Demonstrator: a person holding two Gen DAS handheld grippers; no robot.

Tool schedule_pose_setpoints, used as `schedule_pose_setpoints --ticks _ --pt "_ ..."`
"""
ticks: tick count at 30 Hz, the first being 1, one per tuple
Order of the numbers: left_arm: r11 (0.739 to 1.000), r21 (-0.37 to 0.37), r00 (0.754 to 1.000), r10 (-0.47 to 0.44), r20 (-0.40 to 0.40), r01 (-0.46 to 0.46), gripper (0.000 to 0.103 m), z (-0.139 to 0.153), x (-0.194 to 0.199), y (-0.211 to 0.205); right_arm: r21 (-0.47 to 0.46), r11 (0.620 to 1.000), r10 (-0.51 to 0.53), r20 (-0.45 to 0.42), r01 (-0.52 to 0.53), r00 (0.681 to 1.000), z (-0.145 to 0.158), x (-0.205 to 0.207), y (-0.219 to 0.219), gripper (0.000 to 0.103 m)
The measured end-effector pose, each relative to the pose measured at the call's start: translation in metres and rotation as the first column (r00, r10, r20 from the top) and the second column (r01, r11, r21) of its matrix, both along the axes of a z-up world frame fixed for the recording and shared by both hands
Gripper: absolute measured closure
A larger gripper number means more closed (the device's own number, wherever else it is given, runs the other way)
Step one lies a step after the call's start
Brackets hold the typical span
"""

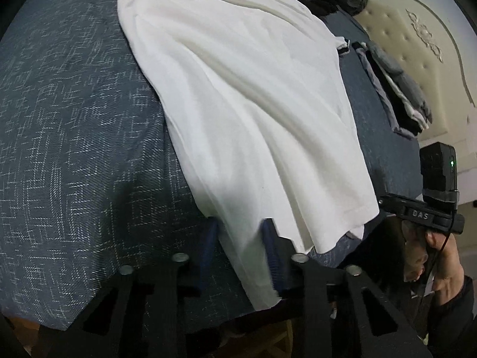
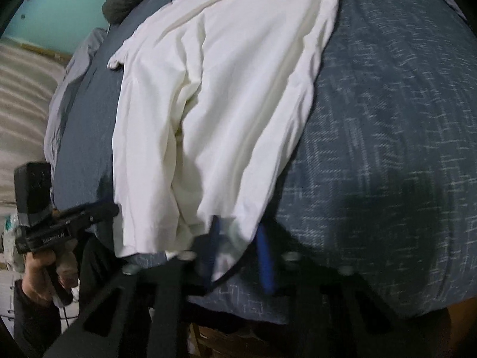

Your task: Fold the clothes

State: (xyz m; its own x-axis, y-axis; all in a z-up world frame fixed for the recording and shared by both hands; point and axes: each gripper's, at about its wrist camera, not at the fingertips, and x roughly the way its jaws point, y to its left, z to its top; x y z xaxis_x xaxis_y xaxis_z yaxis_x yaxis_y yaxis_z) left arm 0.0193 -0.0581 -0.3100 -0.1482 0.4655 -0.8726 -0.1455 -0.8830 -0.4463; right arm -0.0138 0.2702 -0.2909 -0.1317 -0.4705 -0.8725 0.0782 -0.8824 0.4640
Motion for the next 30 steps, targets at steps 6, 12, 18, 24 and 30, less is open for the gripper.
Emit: schedule_pose_setpoints --ticks 6,12,18,24,30 --pt "1.000 -0.003 0.999 -0.019 -0.027 0.019 0.099 0.005 0.002 -0.002 -0.024 1.000 -0.002 -0.032 0.001 0.999 0.005 0.004 0.008 0.099" --pt "1.000 -0.001 0.996 -0.009 -0.090 0.009 0.100 0.031 0.003 -0.023 -0.014 1.000 -0.017 -0.082 0.016 0.996 0.029 0.002 0.029 0.100" --pt "0.999 -0.019 0.991 0.037 -0.132 -0.040 0.100 0.054 0.010 -0.081 0.025 0.998 -0.050 -0.117 0.053 0.992 0.053 0.000 0.071 0.100" --pt "0.995 -0.030 0.985 0.087 -0.146 -0.092 0.100 0.066 0.006 -0.113 0.053 0.994 -0.090 -0.126 0.097 0.988 0.061 -0.004 0.096 0.100" --pt "0.992 -0.046 0.982 0.112 -0.154 -0.120 0.100 0.079 0.001 -0.133 0.080 0.988 -0.118 -0.132 0.130 0.984 0.070 -0.006 0.123 0.100"
